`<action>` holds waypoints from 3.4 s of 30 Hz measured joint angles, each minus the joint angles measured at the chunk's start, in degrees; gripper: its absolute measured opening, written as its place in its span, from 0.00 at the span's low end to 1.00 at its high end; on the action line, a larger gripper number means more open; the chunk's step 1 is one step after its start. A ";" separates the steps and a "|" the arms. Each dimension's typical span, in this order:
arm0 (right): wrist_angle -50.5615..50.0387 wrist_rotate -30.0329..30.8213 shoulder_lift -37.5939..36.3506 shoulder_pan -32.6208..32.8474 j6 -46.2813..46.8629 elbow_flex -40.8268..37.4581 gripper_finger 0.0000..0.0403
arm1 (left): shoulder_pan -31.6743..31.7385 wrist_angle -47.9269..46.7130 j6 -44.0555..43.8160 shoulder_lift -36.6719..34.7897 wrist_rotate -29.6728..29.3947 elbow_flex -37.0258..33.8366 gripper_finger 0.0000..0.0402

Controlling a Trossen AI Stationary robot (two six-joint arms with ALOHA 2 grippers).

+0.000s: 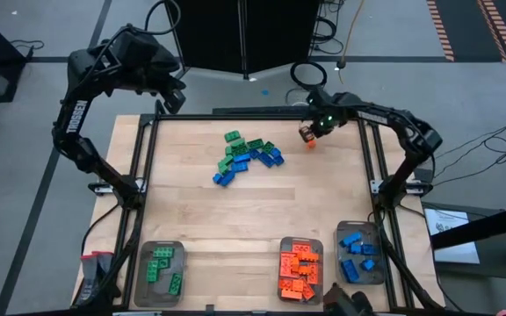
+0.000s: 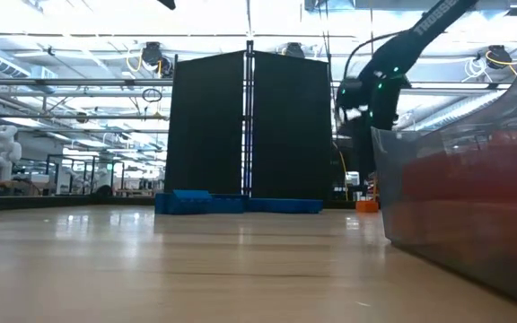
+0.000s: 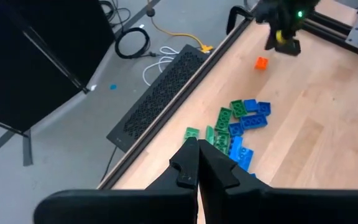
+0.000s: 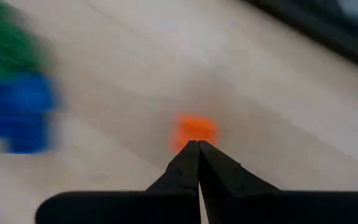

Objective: Sort blocks
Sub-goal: Put the orange game piece into the center black bin

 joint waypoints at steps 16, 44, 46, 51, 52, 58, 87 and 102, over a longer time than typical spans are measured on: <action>-4.50 -3.25 1.09 -8.11 -10.19 -0.04 0.00 | -0.22 -0.01 -0.44 -0.24 0.08 0.00 0.00; -17.51 7.04 14.63 -6.93 -29.92 25.82 0.00 | -3.28 -0.03 -3.41 -0.22 0.15 0.00 0.00; -16.00 5.33 15.37 -6.89 -29.51 25.80 0.00 | -3.67 -0.03 -3.43 -0.22 0.15 0.00 0.00; -16.26 3.94 16.42 -5.48 -30.30 25.79 0.00 | -4.89 -0.03 -3.53 -0.20 0.14 0.00 0.00; -16.30 3.10 16.44 -5.34 -30.43 25.81 0.00 | -5.22 -0.04 -3.56 -0.20 0.15 0.00 0.00; -15.59 -0.98 15.92 -5.36 -30.40 23.19 0.00 | -6.87 -0.03 -4.98 -0.20 0.15 0.00 0.00; -3.31 -1.84 10.92 -2.35 -27.59 4.22 0.00 | -9.29 -0.03 -7.89 -0.20 -0.26 0.00 0.00; -9.36 -1.48 10.43 9.31 -28.61 4.19 0.00 | -11.89 -0.03 -7.90 -0.20 -0.24 0.00 0.00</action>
